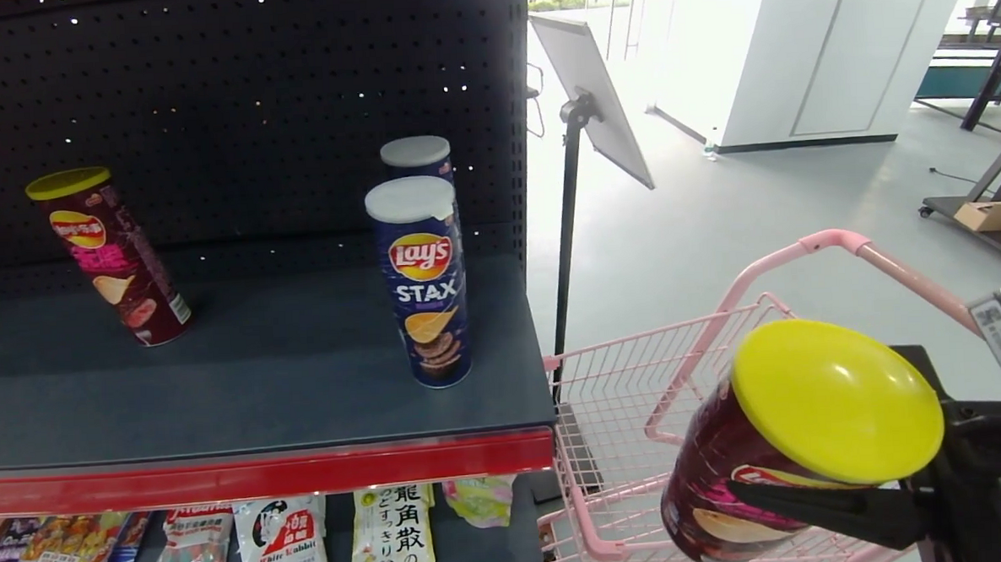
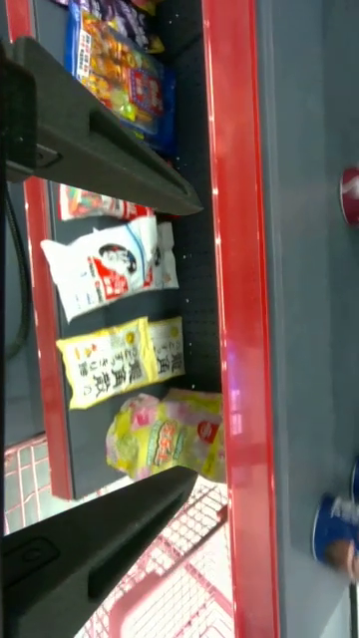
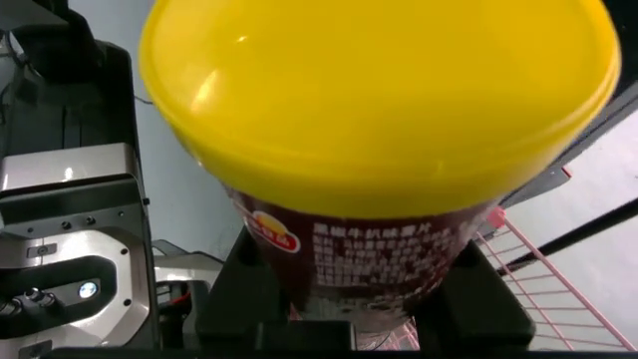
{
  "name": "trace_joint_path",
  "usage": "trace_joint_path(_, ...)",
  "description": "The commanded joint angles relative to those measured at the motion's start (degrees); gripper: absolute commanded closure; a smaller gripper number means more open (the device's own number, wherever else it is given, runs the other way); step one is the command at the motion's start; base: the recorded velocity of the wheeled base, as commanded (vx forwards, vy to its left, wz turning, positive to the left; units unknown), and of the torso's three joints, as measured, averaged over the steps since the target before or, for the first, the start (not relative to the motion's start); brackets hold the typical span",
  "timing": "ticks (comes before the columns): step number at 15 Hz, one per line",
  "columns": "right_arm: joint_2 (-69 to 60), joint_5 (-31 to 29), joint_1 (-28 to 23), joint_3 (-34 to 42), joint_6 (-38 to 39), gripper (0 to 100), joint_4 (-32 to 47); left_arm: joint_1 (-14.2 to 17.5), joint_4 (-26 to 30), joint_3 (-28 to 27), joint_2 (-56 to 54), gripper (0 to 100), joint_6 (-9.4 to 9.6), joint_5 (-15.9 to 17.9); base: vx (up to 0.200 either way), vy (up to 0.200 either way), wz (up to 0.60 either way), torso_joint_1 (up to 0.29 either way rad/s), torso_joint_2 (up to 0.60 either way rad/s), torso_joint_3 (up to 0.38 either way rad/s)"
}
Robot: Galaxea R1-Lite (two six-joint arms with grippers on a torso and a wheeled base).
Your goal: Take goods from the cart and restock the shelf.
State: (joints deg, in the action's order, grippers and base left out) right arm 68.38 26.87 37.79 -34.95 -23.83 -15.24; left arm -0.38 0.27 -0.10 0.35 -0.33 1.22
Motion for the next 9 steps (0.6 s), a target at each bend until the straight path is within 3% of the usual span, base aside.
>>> trace_joint_path(1,0.2,0.0,0.0,-0.1,0.0,100,-0.1,0.0,0.0,0.0,0.1,0,-0.02,0.0,0.0,0.2,0.0,-0.007,0.0,0.002)
trace_joint_path(6,-0.3,0.6,0.3,-0.5,0.1,100,-0.1,0.0,0.0,0.0,0.1,0,-0.02,0.0,0.0,0.2,0.0,0.001,0.0,0.001)
trace_joint_path(9,-1.8,0.1,4.1,0.1,0.5,100,-0.1,0.0,0.0,0.0,0.1,0,-0.02,0.0,0.0,0.2,0.0,0.007,0.01,0.007)
